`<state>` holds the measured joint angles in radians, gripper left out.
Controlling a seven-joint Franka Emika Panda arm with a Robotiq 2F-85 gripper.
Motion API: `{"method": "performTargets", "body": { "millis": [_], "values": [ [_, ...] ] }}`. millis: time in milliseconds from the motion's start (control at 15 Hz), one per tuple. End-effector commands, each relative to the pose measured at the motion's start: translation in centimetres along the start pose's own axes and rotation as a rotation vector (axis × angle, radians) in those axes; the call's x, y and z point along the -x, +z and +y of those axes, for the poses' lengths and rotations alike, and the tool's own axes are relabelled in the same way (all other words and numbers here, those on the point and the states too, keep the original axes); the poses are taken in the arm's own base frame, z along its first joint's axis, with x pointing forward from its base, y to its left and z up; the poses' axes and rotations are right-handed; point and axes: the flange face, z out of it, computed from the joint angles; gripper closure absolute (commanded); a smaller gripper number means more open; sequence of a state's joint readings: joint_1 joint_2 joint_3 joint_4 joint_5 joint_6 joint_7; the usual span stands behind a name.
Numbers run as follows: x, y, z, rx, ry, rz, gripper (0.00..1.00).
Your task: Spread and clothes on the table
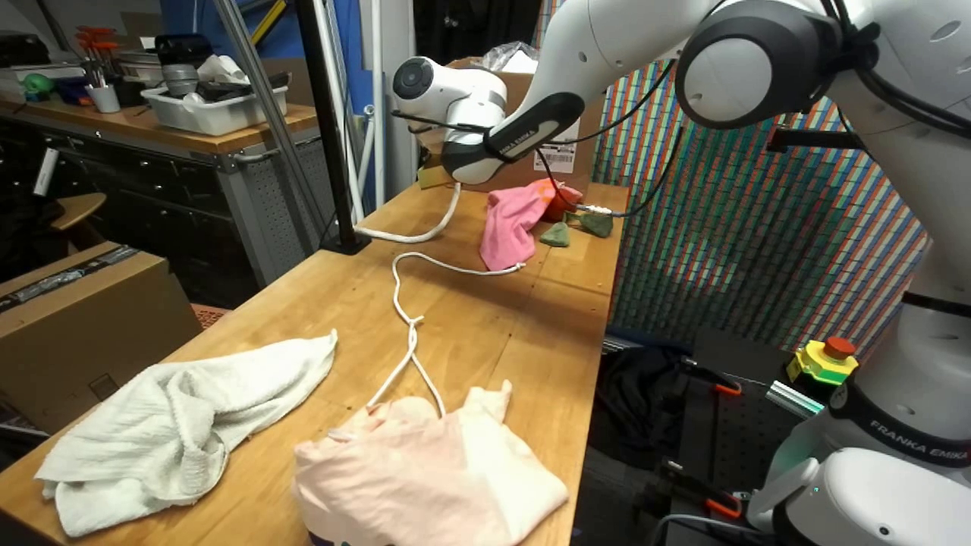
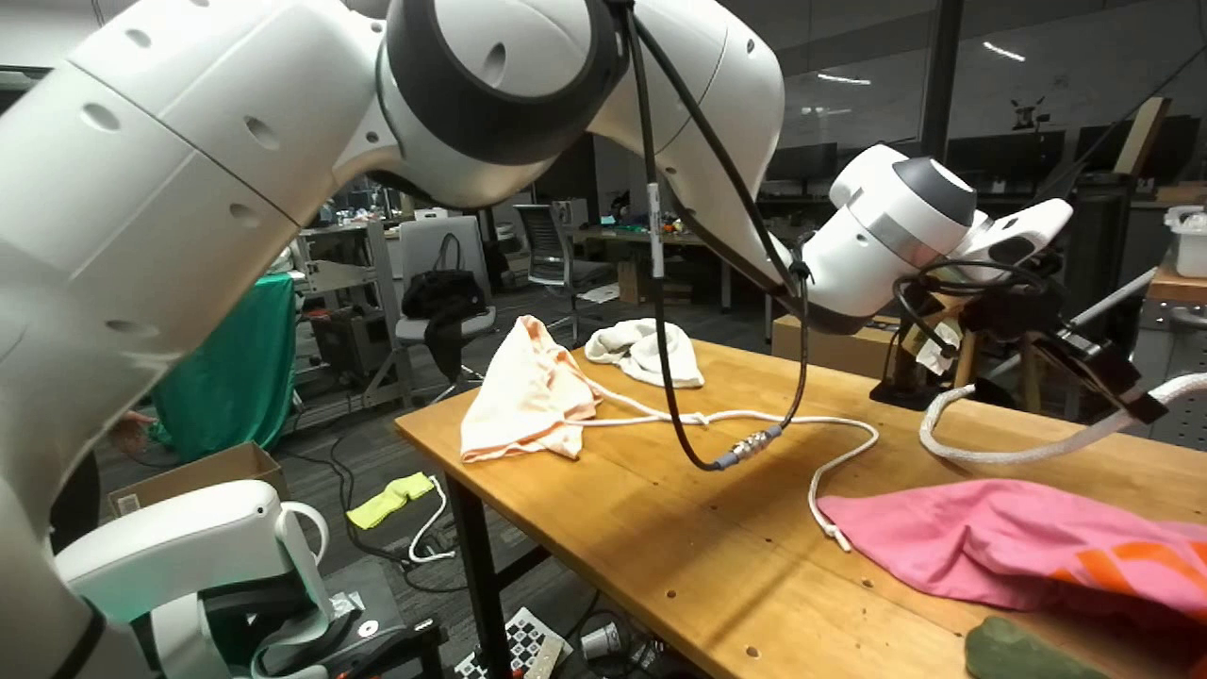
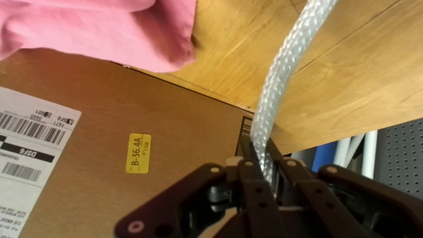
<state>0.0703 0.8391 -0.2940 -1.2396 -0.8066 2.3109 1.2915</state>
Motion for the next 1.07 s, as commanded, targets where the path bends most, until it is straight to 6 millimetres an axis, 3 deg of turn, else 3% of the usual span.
{"method": "performTargets", "body": {
  "millis": [0,133,200,333,800,867,1000],
  "values": [
    [-1.4,0.8,-1.4,0.042,-0.036,0.043,0.90],
    [-1.6,1.2,-1.8,0.060,-0.044,0.047,0.90],
    [-1.7,1.4,-2.0,0.066,-0.049,0.048,0.64],
    [-1.8,1.8,-2.0,0.078,-0.055,0.047,0.59],
    [-2.6,2.0,-1.2,0.070,-0.096,-0.021,0.05],
    [-2.4,1.3,-1.1,0.044,-0.132,-0.053,0.01],
    [-2.3,-0.3,-1.2,-0.030,-0.206,-0.122,0.00]
  ]
}}
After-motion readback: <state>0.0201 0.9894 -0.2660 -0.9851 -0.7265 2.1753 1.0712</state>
